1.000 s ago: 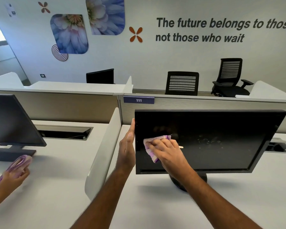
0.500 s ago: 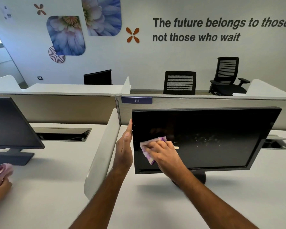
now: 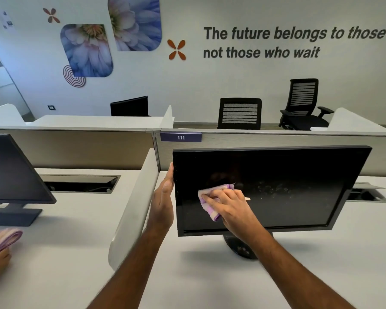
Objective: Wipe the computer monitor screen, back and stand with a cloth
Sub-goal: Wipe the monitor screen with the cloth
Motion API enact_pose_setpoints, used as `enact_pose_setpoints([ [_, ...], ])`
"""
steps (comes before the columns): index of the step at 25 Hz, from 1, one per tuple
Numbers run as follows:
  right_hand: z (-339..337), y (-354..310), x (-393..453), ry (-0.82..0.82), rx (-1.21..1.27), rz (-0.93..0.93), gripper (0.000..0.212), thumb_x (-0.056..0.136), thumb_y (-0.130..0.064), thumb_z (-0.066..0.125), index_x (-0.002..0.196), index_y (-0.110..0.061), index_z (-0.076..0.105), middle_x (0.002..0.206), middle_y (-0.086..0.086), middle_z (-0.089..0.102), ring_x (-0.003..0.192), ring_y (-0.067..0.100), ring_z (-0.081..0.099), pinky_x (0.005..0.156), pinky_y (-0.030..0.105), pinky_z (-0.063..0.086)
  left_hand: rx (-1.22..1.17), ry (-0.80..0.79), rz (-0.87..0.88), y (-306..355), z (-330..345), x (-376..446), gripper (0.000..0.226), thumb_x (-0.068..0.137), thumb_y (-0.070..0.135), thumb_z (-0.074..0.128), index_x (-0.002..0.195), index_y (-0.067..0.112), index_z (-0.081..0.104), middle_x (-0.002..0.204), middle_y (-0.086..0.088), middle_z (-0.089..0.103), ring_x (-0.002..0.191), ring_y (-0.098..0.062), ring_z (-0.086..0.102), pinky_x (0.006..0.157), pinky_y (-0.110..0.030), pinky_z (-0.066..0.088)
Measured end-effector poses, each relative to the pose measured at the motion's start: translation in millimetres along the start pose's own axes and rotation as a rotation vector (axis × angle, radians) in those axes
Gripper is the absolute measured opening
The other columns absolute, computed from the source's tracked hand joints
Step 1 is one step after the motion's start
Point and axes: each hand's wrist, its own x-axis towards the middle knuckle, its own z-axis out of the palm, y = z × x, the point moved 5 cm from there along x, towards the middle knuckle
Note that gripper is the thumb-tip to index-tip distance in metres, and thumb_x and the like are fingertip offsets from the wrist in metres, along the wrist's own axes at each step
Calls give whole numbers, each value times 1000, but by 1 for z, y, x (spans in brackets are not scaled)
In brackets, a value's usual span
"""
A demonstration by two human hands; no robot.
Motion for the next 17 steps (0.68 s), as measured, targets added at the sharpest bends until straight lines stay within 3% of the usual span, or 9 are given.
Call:
enact_pose_setpoints([
  [5, -30, 35, 0, 268, 40, 205, 69, 82, -12, 81, 146, -24, 56, 131, -1, 59, 116, 24, 58, 93, 41, 43, 6, 11, 9, 3, 2, -1, 57, 108, 49, 22, 164, 39, 27, 166, 26, 30, 154, 1, 28, 129, -47, 26],
  [7, -32, 31, 8, 275, 58, 183, 68, 84, -10, 78, 146, -23, 57, 131, -2, 58, 117, 24, 57, 95, 40, 43, 1, 38, -6, 1, 3, -2, 56, 109, 49, 23, 164, 39, 28, 166, 25, 32, 153, 1, 29, 129, -46, 27],
  [12, -12, 27, -17, 106, 55, 79, 73, 81, -15, 83, 147, -29, 54, 136, -7, 54, 119, 19, 54, 98, 36, 43, 27, 74, -9, -1, 7, -4, 57, 108, 50, 22, 164, 38, 27, 165, 29, 30, 153, 2, 28, 129, -41, 26],
  [15, -24, 54, -31, 172, 93, 222, 69, 78, -9, 81, 140, -27, 58, 133, -5, 56, 118, 22, 56, 96, 38, 43, 28, 74, 6, 2, 9, -4, 60, 106, 54, 22, 164, 37, 27, 166, 26, 30, 153, 3, 28, 128, -33, 26],
  [17, -36, 66, -26, 244, 126, 307, 65, 75, -7, 80, 135, -23, 60, 133, -2, 57, 120, 25, 57, 96, 39, 42, 40, 90, 6, 7, 10, -8, 61, 106, 51, 24, 164, 34, 27, 167, 22, 30, 151, 7, 28, 123, -18, 26],
])
